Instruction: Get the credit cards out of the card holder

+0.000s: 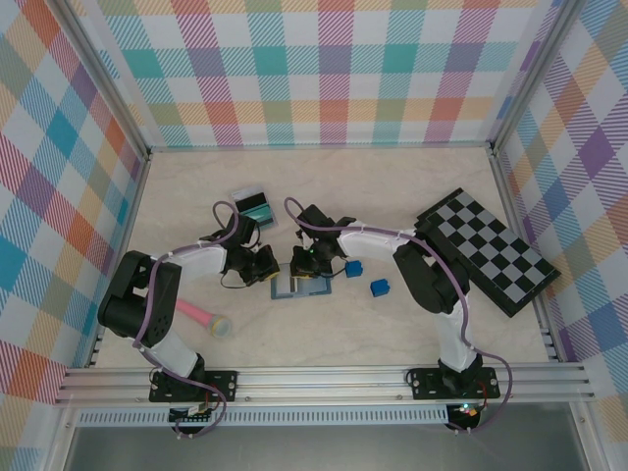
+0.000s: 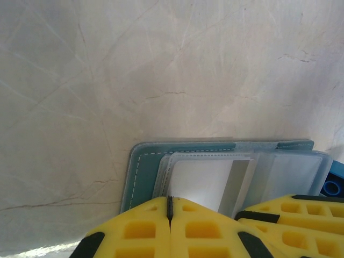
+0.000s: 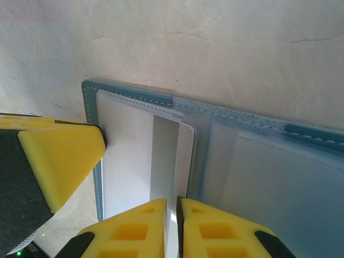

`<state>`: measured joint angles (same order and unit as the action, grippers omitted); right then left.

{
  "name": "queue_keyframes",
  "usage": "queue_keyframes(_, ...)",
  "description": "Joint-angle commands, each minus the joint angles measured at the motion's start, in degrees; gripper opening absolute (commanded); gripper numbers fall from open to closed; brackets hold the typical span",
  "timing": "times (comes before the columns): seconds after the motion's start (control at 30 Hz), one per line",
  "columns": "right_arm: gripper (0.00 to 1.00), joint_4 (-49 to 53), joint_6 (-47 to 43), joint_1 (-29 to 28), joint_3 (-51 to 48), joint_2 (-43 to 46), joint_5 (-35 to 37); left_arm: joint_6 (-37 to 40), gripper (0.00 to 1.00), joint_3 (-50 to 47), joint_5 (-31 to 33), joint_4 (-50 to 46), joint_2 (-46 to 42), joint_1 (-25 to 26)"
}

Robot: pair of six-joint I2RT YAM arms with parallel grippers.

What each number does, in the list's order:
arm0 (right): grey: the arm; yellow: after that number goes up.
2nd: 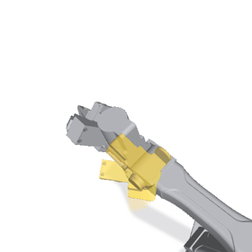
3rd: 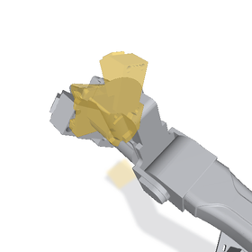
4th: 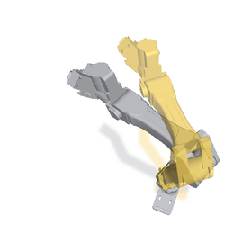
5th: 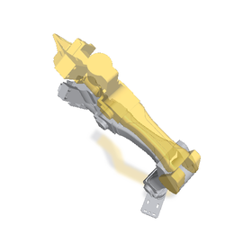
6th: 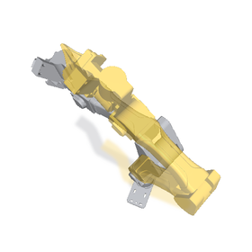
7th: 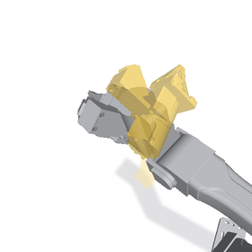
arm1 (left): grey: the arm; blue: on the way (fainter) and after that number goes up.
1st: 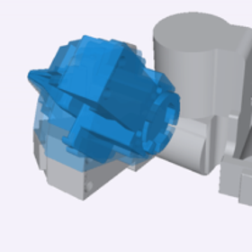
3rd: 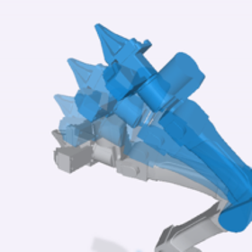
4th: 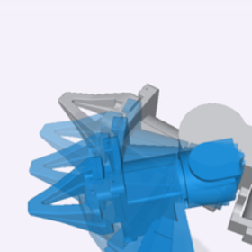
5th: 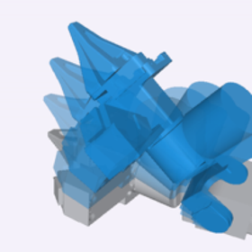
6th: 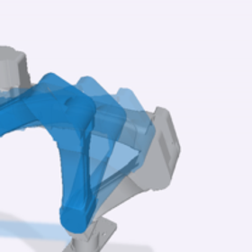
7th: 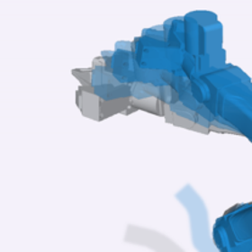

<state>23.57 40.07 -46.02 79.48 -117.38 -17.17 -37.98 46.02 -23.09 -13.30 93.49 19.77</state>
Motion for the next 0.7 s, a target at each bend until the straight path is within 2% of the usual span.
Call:
queue_keyframes(0.0, 0.14, 0.21, 0.22, 0.40, 0.41, -0.94, -1.11, 0.00, 0.02, -1.25, 1.95, -0.89, 1.46, 0.80)
queue_keyframes(0.23, 0.17, 3.73, 0.88, 0.40, 0.15, 0.53, 5.03, 0.34, 0.02, -1.29, 3.66, -2.13, 0.85, 0.80)
queue_keyframes(0.67, 0.17, 0.61, 1.48, 0.49, 1.07, -1.96, -1.79, -0.11, 0.02, -0.94, 2.09, -1.17, 1.34, 0.80)
